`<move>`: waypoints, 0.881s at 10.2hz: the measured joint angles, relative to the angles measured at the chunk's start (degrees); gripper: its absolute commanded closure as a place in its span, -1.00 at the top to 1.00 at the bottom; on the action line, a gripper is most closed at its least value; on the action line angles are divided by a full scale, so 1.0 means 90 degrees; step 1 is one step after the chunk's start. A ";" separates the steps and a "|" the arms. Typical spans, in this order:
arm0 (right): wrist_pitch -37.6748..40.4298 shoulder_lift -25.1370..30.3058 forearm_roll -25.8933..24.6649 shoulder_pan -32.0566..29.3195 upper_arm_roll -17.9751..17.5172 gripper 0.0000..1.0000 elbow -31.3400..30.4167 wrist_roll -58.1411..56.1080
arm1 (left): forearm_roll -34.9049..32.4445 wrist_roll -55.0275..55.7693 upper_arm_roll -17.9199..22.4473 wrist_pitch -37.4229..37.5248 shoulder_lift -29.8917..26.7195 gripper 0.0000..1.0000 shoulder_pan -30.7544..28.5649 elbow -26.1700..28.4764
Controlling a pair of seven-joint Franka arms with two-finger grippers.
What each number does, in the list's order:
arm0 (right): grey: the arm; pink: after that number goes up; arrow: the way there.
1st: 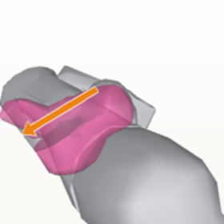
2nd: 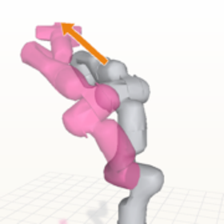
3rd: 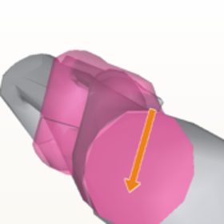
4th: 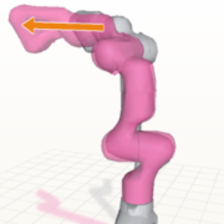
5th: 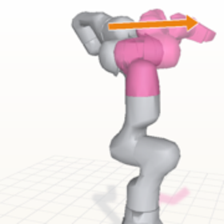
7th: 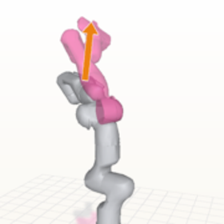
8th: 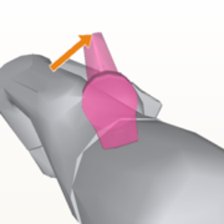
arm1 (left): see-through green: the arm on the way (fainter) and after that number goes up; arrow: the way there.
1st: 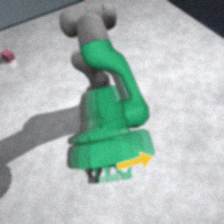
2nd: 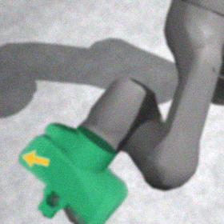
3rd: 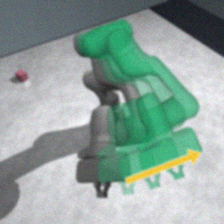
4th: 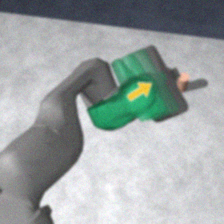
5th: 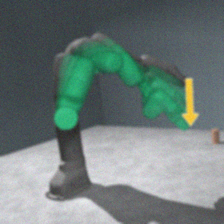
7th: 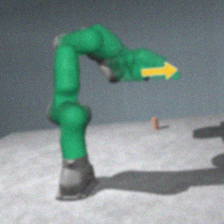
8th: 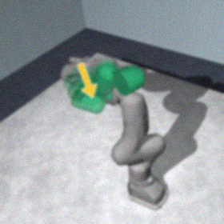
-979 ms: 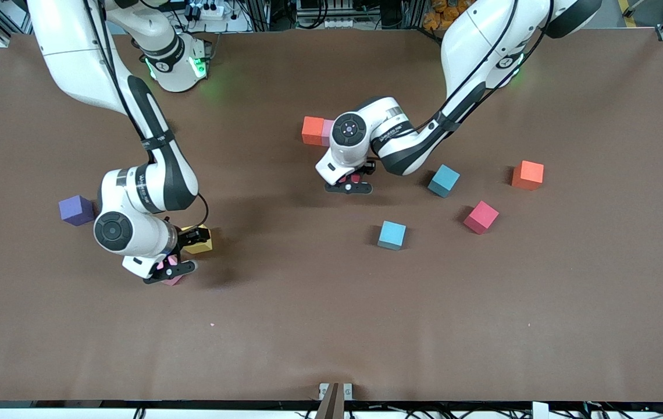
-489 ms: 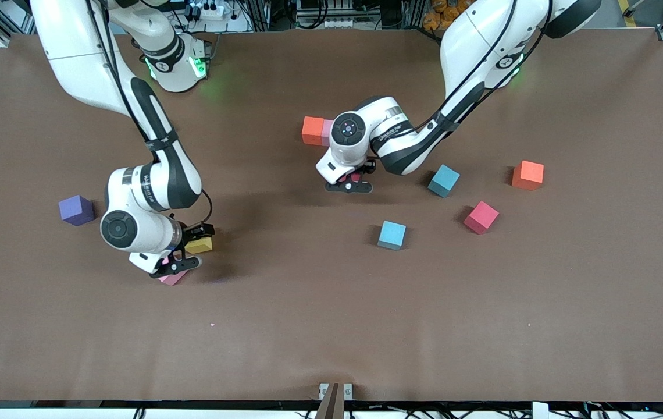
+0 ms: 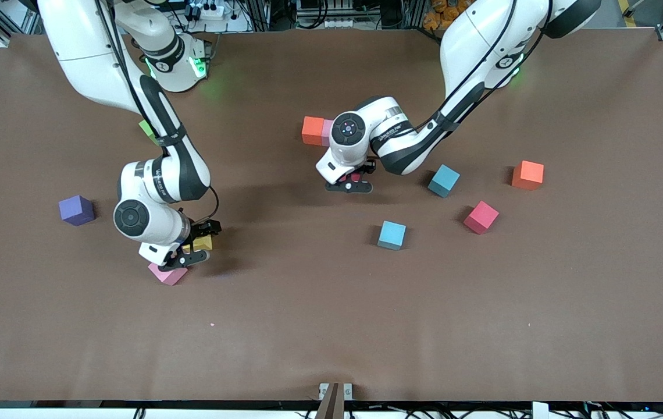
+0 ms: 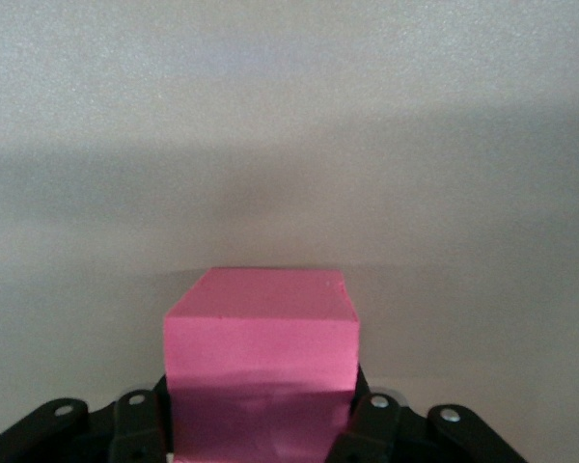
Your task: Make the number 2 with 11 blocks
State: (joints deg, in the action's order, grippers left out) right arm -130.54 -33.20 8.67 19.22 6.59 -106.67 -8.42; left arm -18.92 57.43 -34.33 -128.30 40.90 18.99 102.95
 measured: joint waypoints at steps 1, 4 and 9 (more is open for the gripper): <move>0.0000 0.0024 0.0000 -0.0002 0.0006 1.00 -0.0028 0.0000 | 0.0000 0.0021 0.0002 -0.0003 0.0000 1.00 -0.0005 -0.0007; -0.0014 0.0051 0.0003 -0.0013 0.0019 -0.24 -0.0081 0.0003 | 0.0000 0.0265 -0.0001 -0.0019 -0.0082 1.00 -0.0054 -0.0138; -0.0156 0.0091 0.0010 -0.0235 0.0066 -0.59 -0.0090 0.0000 | 0.0197 0.0647 -0.0108 0.0446 -0.1189 1.00 -0.0311 -0.0230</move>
State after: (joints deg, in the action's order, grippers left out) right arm -131.95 -32.38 8.76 17.10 7.18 -107.48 -8.42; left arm -17.15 63.25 -35.30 -124.28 30.19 16.19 100.87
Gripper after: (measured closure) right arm 0.414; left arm 0.000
